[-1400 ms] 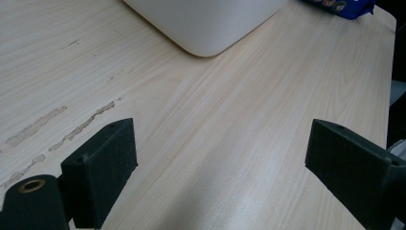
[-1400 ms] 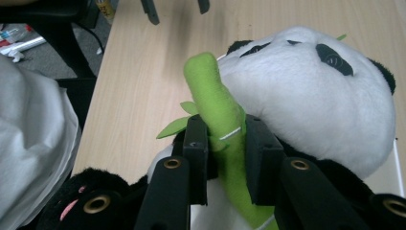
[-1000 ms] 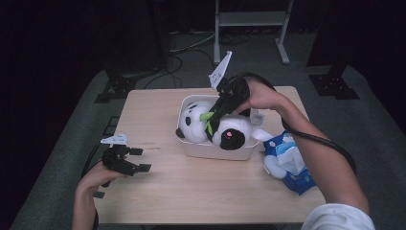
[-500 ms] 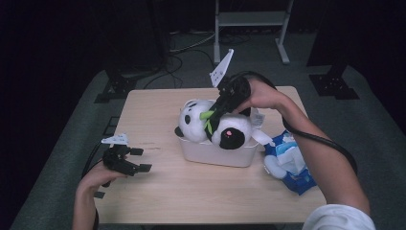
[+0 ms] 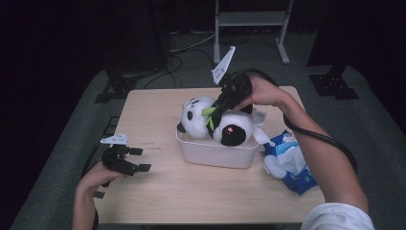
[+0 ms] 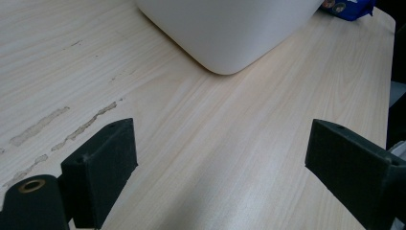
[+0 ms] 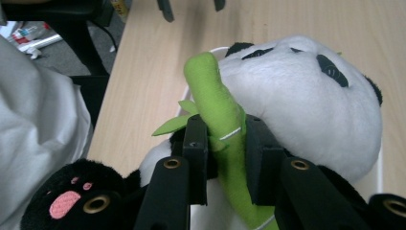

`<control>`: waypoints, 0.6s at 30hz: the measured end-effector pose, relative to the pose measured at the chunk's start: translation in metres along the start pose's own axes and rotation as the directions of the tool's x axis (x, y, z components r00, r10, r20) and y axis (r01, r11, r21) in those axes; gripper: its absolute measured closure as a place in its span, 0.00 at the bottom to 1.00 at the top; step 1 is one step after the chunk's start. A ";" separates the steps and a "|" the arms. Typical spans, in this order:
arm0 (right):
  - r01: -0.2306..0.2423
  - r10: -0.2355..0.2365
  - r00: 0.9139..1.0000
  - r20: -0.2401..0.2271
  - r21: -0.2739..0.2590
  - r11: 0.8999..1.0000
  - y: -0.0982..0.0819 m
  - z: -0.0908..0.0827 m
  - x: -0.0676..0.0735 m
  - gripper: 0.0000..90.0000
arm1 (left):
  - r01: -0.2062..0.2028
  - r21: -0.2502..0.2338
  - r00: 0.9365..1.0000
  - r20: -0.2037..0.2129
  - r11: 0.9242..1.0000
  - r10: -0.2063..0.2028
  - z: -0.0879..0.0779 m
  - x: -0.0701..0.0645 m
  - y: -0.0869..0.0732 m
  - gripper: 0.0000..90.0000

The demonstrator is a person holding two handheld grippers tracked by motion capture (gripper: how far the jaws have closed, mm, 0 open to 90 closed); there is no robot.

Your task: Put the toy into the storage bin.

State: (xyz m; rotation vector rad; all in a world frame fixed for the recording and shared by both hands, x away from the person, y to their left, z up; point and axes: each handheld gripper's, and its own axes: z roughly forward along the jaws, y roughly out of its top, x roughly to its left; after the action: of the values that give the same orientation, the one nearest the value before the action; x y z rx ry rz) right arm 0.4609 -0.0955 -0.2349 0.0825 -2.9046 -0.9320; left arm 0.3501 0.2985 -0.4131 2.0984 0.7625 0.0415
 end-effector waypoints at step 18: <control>-0.049 0.048 0.999 -0.022 -0.021 0.999 -0.025 0.028 -0.011 0.81 | -0.003 0.009 1.000 0.008 1.000 0.003 0.003 -0.001 0.001 0.10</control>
State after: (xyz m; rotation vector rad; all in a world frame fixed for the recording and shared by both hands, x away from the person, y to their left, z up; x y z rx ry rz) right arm 0.4691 -0.0990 -0.2727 0.0204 -2.8629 -0.9487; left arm 0.3508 0.2951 -0.4144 2.1070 0.7559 0.0314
